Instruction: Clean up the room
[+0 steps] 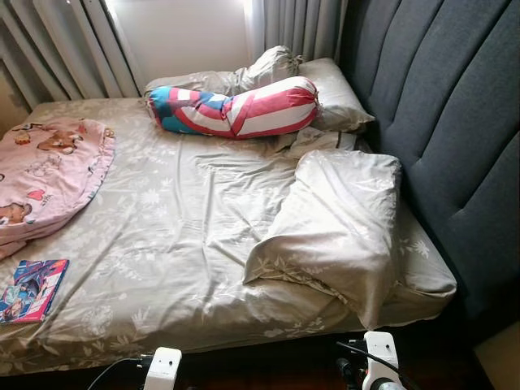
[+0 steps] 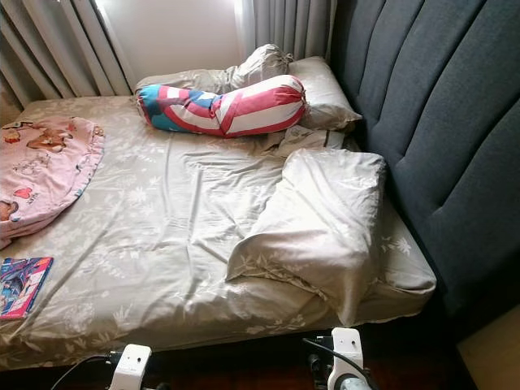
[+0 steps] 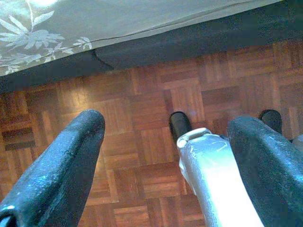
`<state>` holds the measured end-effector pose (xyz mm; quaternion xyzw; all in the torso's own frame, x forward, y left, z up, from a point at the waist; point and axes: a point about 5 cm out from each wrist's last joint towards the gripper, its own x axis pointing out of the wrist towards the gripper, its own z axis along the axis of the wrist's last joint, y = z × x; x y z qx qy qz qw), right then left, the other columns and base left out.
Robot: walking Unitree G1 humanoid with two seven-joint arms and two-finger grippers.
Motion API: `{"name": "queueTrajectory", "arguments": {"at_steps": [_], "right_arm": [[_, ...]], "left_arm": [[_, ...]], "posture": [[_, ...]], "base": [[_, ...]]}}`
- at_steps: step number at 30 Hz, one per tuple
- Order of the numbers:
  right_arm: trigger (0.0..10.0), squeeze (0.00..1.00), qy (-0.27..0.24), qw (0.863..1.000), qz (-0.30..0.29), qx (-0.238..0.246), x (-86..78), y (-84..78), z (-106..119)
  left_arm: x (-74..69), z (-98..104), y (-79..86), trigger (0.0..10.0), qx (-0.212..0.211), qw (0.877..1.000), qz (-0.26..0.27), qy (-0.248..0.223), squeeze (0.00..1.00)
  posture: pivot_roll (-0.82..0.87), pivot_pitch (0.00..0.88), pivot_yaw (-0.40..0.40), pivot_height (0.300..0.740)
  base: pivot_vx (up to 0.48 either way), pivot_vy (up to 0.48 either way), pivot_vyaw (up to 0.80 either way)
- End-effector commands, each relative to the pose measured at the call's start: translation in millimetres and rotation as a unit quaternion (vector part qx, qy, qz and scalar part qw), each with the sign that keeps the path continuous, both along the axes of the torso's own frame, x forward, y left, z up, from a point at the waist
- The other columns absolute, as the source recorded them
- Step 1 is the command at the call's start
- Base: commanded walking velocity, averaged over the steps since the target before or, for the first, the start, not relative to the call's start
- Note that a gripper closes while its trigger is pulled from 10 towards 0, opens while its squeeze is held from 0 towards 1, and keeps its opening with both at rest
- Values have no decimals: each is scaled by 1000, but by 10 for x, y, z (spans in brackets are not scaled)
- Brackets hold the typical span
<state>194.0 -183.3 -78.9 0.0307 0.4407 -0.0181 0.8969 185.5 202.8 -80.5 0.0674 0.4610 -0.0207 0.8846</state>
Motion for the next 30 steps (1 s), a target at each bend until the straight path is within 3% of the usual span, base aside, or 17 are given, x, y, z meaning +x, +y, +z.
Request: {"name": "queueTrajectory", "arguments": {"at_steps": [1,25,30], "right_arm": [[10000,0,-3,1000,0,1,13,0,7],[10000,0,-4,1000,3,0,18,4,9],[10000,0,-3,1000,2,-1,16,3,8]], "left_arm": [[-40,-14,26,10000,-1,1000,3,5,0],[-38,-13,29,10000,-1,1000,1,6,0],[-40,-13,34,10000,4,1000,-2,6,0]], "posture": [[-68,0,10,740],[-68,0,10,740],[-69,0,11,740]], "base": [[266,0,0],[315,0,0],[53,0,0]]}}
